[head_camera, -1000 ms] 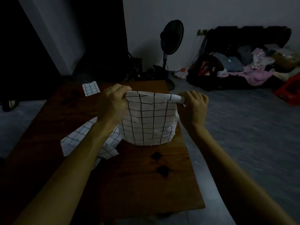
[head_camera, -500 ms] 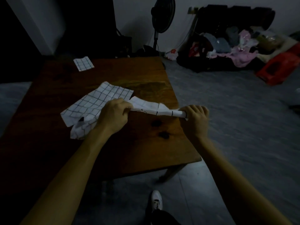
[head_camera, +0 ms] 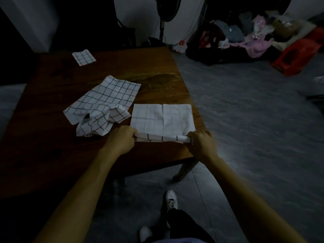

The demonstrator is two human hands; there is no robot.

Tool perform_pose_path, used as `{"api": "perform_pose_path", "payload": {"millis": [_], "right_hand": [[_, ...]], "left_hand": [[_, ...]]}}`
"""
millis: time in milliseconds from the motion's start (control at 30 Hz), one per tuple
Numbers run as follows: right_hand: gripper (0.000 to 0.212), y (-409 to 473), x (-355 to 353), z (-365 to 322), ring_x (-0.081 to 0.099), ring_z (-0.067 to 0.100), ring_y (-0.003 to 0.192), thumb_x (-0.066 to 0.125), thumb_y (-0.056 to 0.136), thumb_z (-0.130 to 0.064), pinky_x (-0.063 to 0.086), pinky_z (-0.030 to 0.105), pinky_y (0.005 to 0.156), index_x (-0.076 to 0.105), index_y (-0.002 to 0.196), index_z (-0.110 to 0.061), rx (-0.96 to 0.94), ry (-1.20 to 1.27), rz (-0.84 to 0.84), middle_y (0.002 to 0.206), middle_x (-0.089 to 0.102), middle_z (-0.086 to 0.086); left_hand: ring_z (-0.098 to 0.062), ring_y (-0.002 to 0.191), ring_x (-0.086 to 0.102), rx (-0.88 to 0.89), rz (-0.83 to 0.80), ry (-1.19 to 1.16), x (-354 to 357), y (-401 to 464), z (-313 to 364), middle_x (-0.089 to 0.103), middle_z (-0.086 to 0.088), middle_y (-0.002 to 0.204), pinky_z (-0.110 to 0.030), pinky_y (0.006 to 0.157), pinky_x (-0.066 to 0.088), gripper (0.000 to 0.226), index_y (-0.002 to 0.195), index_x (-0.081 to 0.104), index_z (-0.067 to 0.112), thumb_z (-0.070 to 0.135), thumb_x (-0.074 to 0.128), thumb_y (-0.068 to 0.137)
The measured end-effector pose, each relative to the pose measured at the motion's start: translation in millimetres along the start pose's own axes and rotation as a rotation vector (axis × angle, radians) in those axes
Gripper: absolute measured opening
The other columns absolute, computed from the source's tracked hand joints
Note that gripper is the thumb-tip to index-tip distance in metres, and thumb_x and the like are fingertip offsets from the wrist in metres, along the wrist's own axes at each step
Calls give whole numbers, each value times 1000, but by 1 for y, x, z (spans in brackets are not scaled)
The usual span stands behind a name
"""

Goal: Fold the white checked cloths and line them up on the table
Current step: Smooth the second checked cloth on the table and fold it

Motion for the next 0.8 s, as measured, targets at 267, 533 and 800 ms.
{"api": "perform_pose_path", "payload": {"millis": [267,533,800], "right_hand": [[22,28,0,16,60,15,88,63,87,-36,48,36,90,63,104,-21,85,-18,-138,94,64,-1],[27,91,5,29,60,18,96,63,88,-28,27,40,105,53,113,-24,91,-52,-97,99,65,-2],[45,171,39,61,55,23,111,59,91,-22,26,43,111,44,133,-22,118,-9,-179,117,62,5]], "left_hand": [[-22,89,60,-23,29,-24,0,24,-1,66,-4,100,-33,75,49,21,95,69,19,7,55,85],[-28,84,61,-59,149,18,6,78,-8,65,-7,88,-36,73,47,17,90,65,15,5,52,86],[-32,81,62,-85,143,77,35,165,-14,67,-12,89,-38,76,47,28,97,67,13,-5,54,80]]}}
Point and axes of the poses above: each hand's wrist, its own y-axis towards the middle knuckle, its own x-axis out of the palm, z = x × y, the point moved 6 cm from there along y, towards the middle knuckle
